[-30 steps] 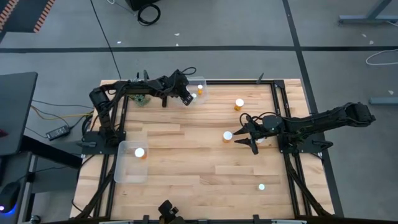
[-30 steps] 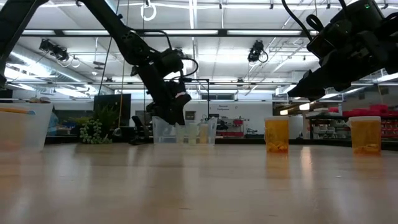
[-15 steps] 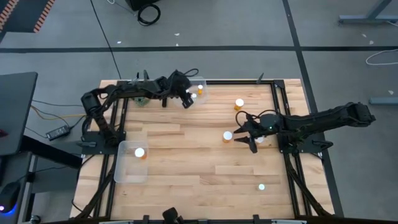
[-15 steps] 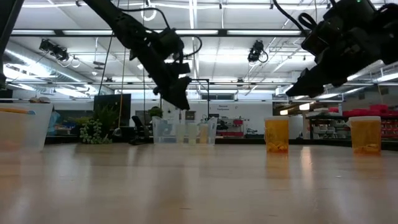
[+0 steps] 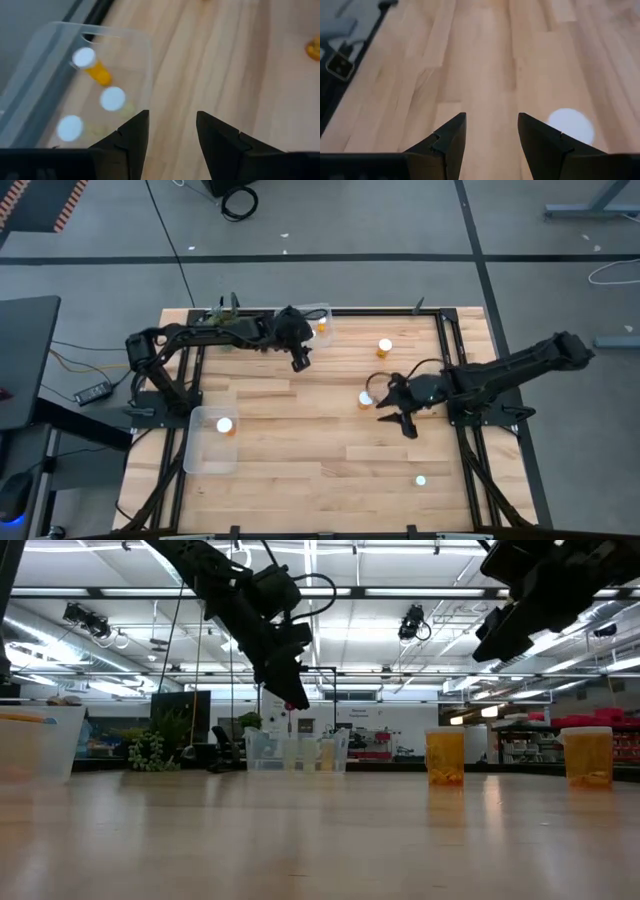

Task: Pick and place medicine bottles into bin by pill shape (circle, oval)
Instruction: Put the small yellow pill bottle into the top transparent bin

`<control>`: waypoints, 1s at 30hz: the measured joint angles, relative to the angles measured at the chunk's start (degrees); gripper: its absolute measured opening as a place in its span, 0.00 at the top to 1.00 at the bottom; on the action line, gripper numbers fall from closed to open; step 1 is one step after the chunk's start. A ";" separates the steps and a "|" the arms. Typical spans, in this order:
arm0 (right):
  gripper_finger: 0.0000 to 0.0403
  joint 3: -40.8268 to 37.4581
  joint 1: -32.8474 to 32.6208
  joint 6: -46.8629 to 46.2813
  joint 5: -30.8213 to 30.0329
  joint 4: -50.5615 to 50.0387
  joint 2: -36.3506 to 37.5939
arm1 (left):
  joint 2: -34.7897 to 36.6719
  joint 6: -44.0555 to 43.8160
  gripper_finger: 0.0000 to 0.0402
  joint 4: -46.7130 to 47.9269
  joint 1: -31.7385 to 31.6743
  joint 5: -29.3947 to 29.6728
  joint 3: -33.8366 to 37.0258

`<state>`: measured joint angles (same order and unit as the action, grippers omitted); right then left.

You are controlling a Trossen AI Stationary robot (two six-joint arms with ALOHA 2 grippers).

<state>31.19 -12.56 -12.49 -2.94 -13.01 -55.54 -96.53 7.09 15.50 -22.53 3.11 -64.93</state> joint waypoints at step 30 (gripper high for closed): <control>0.46 36.09 -27.84 -32.23 -9.59 -42.44 -33.44 | 0.02 -10.12 0.54 8.75 22.07 -5.63 0.00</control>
<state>67.28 -40.40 -44.71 -12.52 -55.45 -88.98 -96.51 -3.02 24.25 -0.46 -2.51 -64.93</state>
